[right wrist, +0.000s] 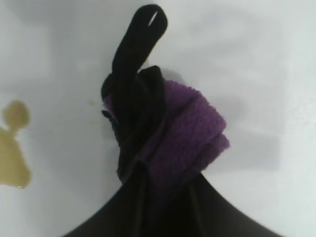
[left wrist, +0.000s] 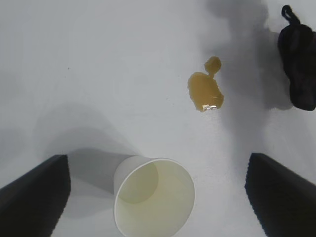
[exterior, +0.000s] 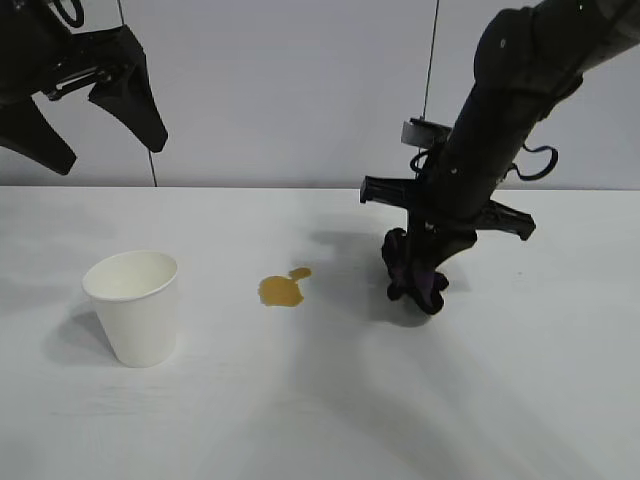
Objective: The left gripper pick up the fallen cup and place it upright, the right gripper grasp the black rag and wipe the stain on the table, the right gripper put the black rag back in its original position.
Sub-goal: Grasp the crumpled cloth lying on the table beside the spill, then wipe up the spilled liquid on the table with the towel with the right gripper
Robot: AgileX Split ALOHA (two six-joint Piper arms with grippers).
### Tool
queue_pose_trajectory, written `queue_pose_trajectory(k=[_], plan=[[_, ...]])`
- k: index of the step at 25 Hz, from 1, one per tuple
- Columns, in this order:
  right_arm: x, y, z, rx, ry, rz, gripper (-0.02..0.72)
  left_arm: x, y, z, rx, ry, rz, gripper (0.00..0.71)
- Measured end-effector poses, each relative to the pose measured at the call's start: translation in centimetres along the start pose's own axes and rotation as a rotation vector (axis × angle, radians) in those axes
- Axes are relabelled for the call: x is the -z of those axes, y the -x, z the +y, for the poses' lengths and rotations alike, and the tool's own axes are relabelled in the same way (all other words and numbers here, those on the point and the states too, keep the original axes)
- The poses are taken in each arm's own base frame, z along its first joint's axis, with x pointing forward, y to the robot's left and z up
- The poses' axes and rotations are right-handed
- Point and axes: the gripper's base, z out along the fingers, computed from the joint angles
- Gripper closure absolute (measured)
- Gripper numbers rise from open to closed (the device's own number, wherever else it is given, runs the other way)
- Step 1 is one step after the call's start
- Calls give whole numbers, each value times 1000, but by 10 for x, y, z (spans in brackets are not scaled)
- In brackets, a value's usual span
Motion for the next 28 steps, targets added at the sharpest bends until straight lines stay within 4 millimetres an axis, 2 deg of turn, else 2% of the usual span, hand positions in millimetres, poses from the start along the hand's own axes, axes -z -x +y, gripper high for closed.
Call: queue_pose_trajectory(k=[3, 5, 10, 13, 18, 22, 25, 28], plan=[[16, 11, 28, 53, 42, -55, 598, 0, 0, 0, 0, 0, 0, 17], [17, 8, 50, 100, 66, -62, 598, 0, 0, 0, 0, 0, 0, 17], [-8, -23, 108, 261, 91, -27, 598, 0, 0, 0, 0, 0, 0, 17], [-30, -40, 126, 352, 71, -11, 598, 0, -1, 0, 0, -2, 6, 17], [-59, -51, 124, 370, 13, 17, 598, 0, -1, 0, -1, -1, 10, 17], [-65, -48, 118, 341, -45, -11, 598, 0, -1, 0, -2, -1, 13, 17], [-64, -36, 102, 254, -81, -35, 598, 0, -1, 0, -2, -2, 15, 17], [-63, -21, 77, 175, -108, -51, 598, 0, -1, 0, -2, -2, 15, 17]])
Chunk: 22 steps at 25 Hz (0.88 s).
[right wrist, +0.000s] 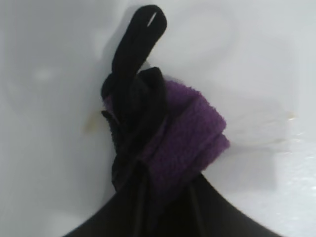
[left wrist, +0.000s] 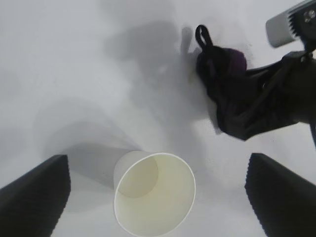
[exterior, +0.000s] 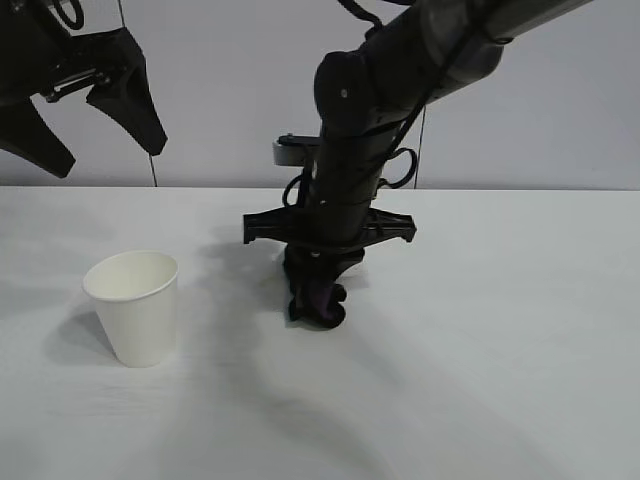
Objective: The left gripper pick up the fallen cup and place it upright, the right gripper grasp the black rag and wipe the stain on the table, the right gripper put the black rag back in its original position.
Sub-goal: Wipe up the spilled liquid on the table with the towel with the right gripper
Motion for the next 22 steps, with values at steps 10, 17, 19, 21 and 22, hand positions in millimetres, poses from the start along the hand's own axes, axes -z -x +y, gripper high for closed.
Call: queue_pose_trajectory(k=[10, 17, 19, 21, 22], plan=[[4, 3, 23, 15, 46, -6, 598, 0, 0, 0, 0, 0, 0, 17], [-1, -19, 70, 106, 93, 7, 598, 0, 0, 0, 0, 0, 0, 17], [-4, -20, 71, 115, 91, 5, 598, 0, 0, 0, 0, 0, 1, 17], [-5, -18, 69, 111, 89, 1, 598, 0, 0, 0, 0, 0, 1, 17], [-6, -17, 67, 104, 89, 1, 598, 0, 0, 0, 0, 0, 1, 17]])
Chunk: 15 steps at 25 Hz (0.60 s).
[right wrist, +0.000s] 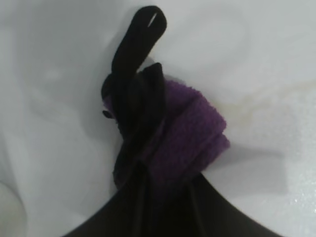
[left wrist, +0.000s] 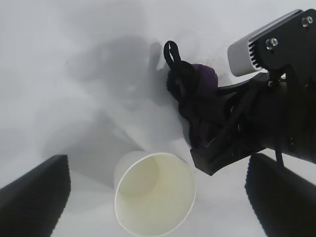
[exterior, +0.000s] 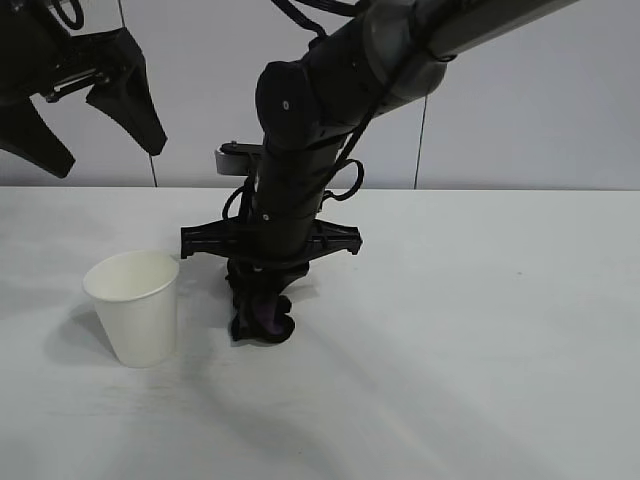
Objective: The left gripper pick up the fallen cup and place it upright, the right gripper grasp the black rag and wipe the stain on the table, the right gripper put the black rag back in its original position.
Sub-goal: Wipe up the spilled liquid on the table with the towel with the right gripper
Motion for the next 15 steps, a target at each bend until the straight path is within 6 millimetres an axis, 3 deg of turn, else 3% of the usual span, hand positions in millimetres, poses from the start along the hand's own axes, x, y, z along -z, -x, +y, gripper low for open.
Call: queue_pose_trajectory(k=[4, 10, 13, 15], plan=[[-1, 10, -29, -53, -26, -10, 598, 0, 0, 0, -1, 1, 2, 17], [1, 27, -96, -176, -87, -28, 598, 0, -1, 1, -13, 13, 7, 17], [2, 30, -112, -203, -105, -30, 598, 0, -1, 1, -13, 13, 7, 17], [2, 30, -112, -202, -106, -28, 598, 0, -1, 1, -13, 13, 7, 17]])
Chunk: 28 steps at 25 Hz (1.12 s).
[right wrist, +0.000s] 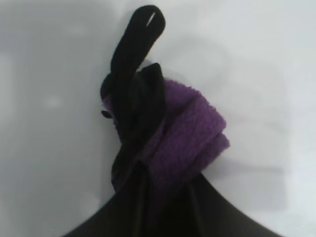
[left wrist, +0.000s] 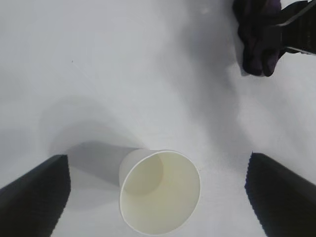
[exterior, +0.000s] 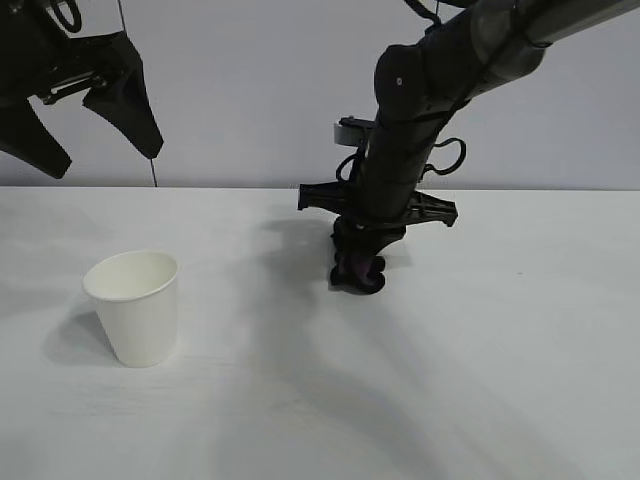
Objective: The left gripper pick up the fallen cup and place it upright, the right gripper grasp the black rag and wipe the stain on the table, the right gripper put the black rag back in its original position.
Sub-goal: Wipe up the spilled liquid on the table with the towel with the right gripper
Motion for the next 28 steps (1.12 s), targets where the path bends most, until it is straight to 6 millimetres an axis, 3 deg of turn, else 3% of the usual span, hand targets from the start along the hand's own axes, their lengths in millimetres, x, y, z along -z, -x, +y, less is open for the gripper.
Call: queue_pose_trajectory(k=[3, 9, 12, 16, 21, 26, 28], plan=[[1, -5, 14, 40, 10, 7, 598, 0, 0, 0, 0, 0, 0, 17], [8, -43, 90, 164, 104, 43, 598, 0, 0, 0, 0, 0, 0, 17], [10, -51, 103, 193, 117, 47, 598, 0, 0, 0, 0, 0, 0, 17], [7, -43, 87, 180, 84, 51, 598, 0, 0, 0, 0, 0, 0, 17], [6, -21, 37, 99, 5, 82, 598, 0, 0, 0, 0, -1, 3, 17], [24, -14, 11, 86, -36, 138, 596, 0, 0, 0, 0, -1, 5, 17], [42, -12, 11, 93, -32, 150, 527, 0, -1, 0, 0, -1, 6, 17]])
